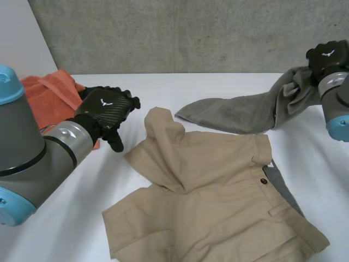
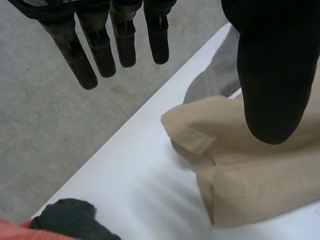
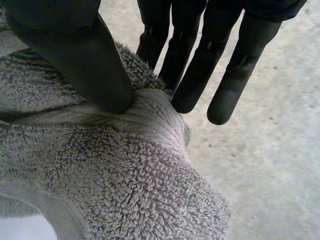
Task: Fold the laundry.
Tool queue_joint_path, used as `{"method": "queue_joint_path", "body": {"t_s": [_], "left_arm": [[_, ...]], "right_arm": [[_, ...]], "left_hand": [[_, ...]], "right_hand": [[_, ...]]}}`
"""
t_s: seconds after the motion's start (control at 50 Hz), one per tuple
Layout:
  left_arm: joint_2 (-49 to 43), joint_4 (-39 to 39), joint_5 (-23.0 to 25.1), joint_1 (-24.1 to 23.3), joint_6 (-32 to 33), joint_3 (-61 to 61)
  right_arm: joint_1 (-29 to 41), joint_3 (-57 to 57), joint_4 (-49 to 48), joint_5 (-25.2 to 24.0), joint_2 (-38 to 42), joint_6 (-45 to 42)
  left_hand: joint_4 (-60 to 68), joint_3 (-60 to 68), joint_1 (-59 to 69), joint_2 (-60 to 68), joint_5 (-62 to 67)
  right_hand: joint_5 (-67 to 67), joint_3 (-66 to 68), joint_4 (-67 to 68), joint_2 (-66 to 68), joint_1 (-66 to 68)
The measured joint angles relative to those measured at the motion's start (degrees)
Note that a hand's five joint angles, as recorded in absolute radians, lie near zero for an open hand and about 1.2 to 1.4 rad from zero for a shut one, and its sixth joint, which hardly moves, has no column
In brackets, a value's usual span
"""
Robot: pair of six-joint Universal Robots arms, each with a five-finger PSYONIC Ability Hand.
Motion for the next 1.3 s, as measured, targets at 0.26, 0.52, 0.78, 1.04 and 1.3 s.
{"method": "queue_joint_path", "body": {"t_s": [0.26,0.52,0.78,1.04,1.3], "left_arm": [[11.74,1.41,-0.34,11.03,-4.19,-4.24],[23.48,1.16,4.47,29.75,-13.32,-5.74],[21.97,1.35,8.96,28.66,-14.34,-8.22],[8.08,1.6,9.1,13.5,-13.71,-6.95],[-1.66,1.76,8.01,-2.87,-13.35,-7.78]], "right_arm": [[19.21,-11.41,-16.16,-11.23,3.77,6.66],[34.76,-11.98,-25.15,-30.46,3.85,33.11],[28.42,-3.26,-3.46,-17.56,-1.56,20.87],[19.04,19.38,9.7,-9.26,-14.15,10.07],[9.77,35.94,22.68,-11.19,-23.06,-0.14]], "left_hand": [[0.0,0.0,0.0,0.0,-0.31],[0.0,0.0,0.0,-0.18,-0.38],[0.0,0.0,0.0,-0.18,-0.49],[0.02,0.0,0.0,-0.17,-0.45],[0.06,0.0,0.0,-0.17,-0.28]], "right_hand": [[0.59,0.22,0.24,0.0,0.0],[-51.45,-56.05,-56.31,-52.82,-48.66],[-51.46,-56.05,-56.31,-52.82,-48.66],[-51.46,-56.05,-56.32,-52.82,-48.66],[-51.46,-56.05,-56.31,-52.82,-48.65]]}}
